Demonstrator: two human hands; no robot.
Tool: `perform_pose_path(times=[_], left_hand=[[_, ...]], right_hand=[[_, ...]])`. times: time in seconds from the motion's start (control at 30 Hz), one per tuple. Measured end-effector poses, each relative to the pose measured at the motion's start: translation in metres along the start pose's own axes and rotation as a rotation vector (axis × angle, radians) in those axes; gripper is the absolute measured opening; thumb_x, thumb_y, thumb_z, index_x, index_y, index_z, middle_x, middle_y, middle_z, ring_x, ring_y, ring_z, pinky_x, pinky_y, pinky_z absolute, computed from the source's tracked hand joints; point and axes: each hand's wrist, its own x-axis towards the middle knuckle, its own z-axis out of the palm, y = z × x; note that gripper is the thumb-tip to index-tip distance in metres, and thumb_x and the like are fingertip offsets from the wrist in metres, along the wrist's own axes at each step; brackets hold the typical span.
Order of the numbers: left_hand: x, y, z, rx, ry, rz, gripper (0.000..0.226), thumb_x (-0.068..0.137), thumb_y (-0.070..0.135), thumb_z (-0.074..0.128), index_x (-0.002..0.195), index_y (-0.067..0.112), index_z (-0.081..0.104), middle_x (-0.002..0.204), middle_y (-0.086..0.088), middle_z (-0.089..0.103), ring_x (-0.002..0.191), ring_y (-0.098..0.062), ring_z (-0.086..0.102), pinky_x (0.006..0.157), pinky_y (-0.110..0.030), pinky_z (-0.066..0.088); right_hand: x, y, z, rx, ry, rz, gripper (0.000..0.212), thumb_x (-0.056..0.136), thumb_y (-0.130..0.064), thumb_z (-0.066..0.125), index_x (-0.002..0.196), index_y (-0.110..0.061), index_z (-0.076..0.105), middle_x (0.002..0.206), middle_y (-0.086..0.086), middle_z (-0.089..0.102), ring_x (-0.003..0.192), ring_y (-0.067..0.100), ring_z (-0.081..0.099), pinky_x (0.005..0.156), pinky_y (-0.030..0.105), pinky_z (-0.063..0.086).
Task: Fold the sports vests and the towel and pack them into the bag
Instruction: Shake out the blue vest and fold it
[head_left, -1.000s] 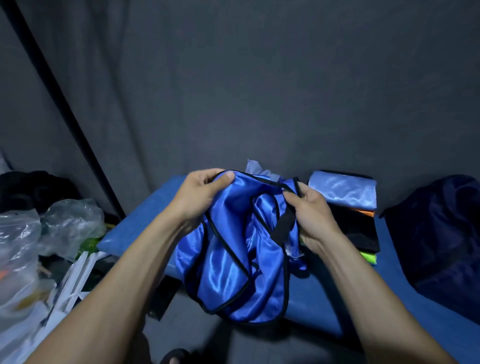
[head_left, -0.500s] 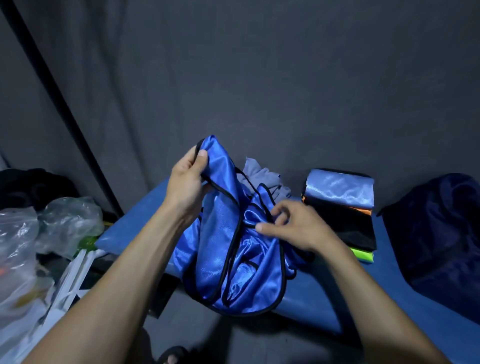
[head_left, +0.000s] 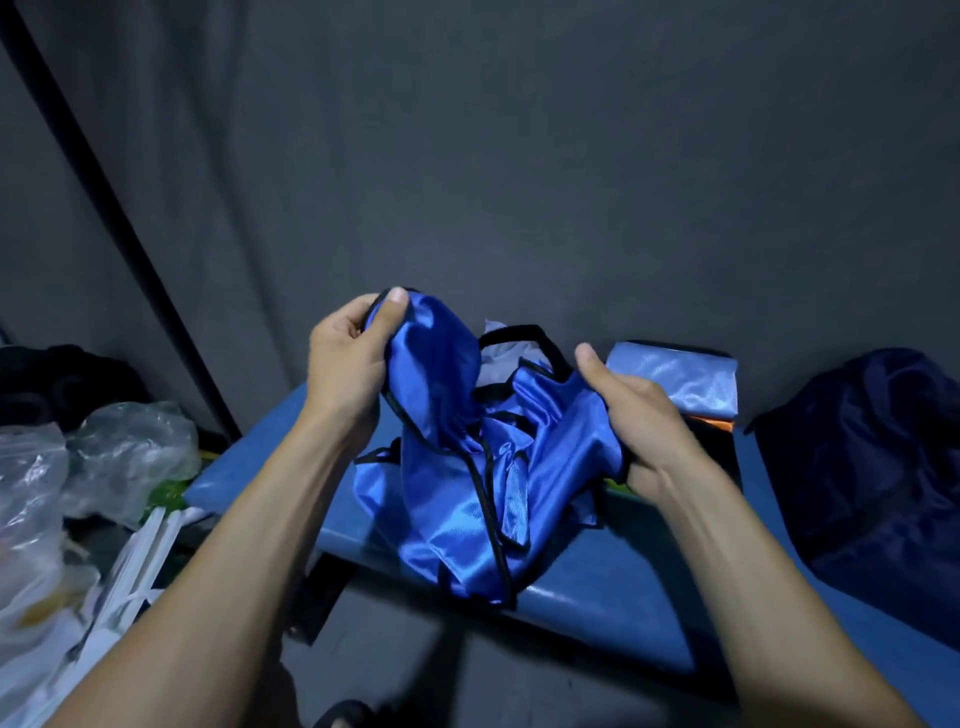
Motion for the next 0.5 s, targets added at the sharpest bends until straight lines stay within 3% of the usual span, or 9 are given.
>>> perform_pose_path(times=[0.03, 0.1, 0.17, 0.27, 0.33, 0.4, 0.43, 0.5], left_hand=[[-0.003, 0.001, 0.001, 0.015, -0.06, -0.023, 0.021, 0.096, 0.029, 0.068, 0.083, 0.013, 0.073, 0.081, -0.006, 0.069, 0.075, -0.017, 0.059, 0.07, -0.03, 0.047], [-0.009, 0.002, 0.004, 0.03, -0.22, -0.086, 0.024, 0.095, 0.031, 0.067, 0.089, 0.009, 0.075, 0.088, -0.013, 0.066, 0.082, -0.022, 0.057, 0.074, -0.036, 0.044], [-0.019, 0.005, 0.009, 0.022, -0.413, -0.177, 0.024, 0.1, 0.022, 0.061, 0.103, 0.001, 0.073, 0.095, -0.014, 0.068, 0.088, -0.023, 0.062, 0.077, -0.036, 0.05], [-0.033, 0.008, 0.018, 0.022, -0.599, -0.247, 0.026, 0.103, 0.016, 0.054, 0.113, -0.003, 0.07, 0.101, -0.013, 0.073, 0.09, -0.022, 0.068, 0.08, -0.033, 0.056], [-0.038, 0.009, 0.025, 0.039, -0.522, -0.242, 0.018, 0.1, 0.014, 0.061, 0.103, 0.001, 0.073, 0.091, -0.011, 0.076, 0.078, -0.018, 0.07, 0.07, -0.029, 0.056], [-0.039, 0.008, 0.03, 0.049, -0.393, -0.25, 0.011, 0.093, 0.015, 0.071, 0.089, 0.005, 0.074, 0.078, -0.008, 0.075, 0.066, -0.015, 0.066, 0.062, -0.026, 0.052], [-0.038, 0.007, 0.032, 0.05, -0.358, -0.254, 0.011, 0.09, 0.016, 0.074, 0.085, 0.007, 0.073, 0.074, -0.007, 0.073, 0.063, -0.014, 0.063, 0.06, -0.025, 0.049], [-0.038, 0.005, 0.033, 0.051, -0.35, -0.258, 0.012, 0.091, 0.019, 0.074, 0.081, 0.012, 0.071, 0.071, -0.004, 0.07, 0.064, -0.014, 0.059, 0.059, -0.024, 0.046]], right_hand=[[-0.004, -0.005, 0.001, 0.137, -0.109, 0.092, 0.037, 0.094, -0.043, 0.068, 0.076, -0.01, 0.071, 0.082, 0.014, 0.073, 0.072, 0.027, 0.069, 0.073, 0.042, 0.059], [-0.009, -0.01, 0.005, 0.273, -0.235, 0.096, 0.027, 0.093, -0.03, 0.068, 0.097, -0.004, 0.072, 0.1, 0.02, 0.074, 0.088, 0.029, 0.073, 0.078, 0.039, 0.063], [-0.01, -0.011, 0.011, 0.316, -0.262, 0.024, 0.015, 0.087, -0.02, 0.071, 0.097, -0.009, 0.065, 0.091, 0.013, 0.071, 0.076, 0.022, 0.071, 0.064, 0.034, 0.062], [-0.011, -0.006, 0.021, 0.166, -0.109, -0.108, 0.026, 0.087, -0.014, 0.074, 0.101, -0.014, 0.051, 0.063, 0.001, 0.063, 0.047, 0.011, 0.057, 0.042, 0.023, 0.048], [-0.011, 0.0, 0.024, 0.094, -0.002, -0.227, 0.029, 0.092, -0.011, 0.072, 0.098, -0.016, 0.044, 0.054, -0.001, 0.055, 0.039, 0.01, 0.046, 0.036, 0.021, 0.04], [-0.013, 0.002, 0.027, 0.101, 0.01, -0.327, 0.016, 0.096, -0.01, 0.068, 0.098, -0.013, 0.052, 0.057, 0.003, 0.057, 0.042, 0.012, 0.047, 0.039, 0.021, 0.041], [-0.014, 0.001, 0.028, 0.109, -0.013, -0.355, 0.006, 0.098, -0.01, 0.065, 0.1, -0.012, 0.06, 0.063, 0.006, 0.063, 0.048, 0.014, 0.054, 0.044, 0.024, 0.047], [-0.014, 0.0, 0.027, 0.105, -0.095, -0.374, 0.015, 0.1, -0.003, 0.059, 0.107, -0.011, 0.069, 0.088, 0.008, 0.076, 0.074, 0.02, 0.072, 0.065, 0.028, 0.059]])
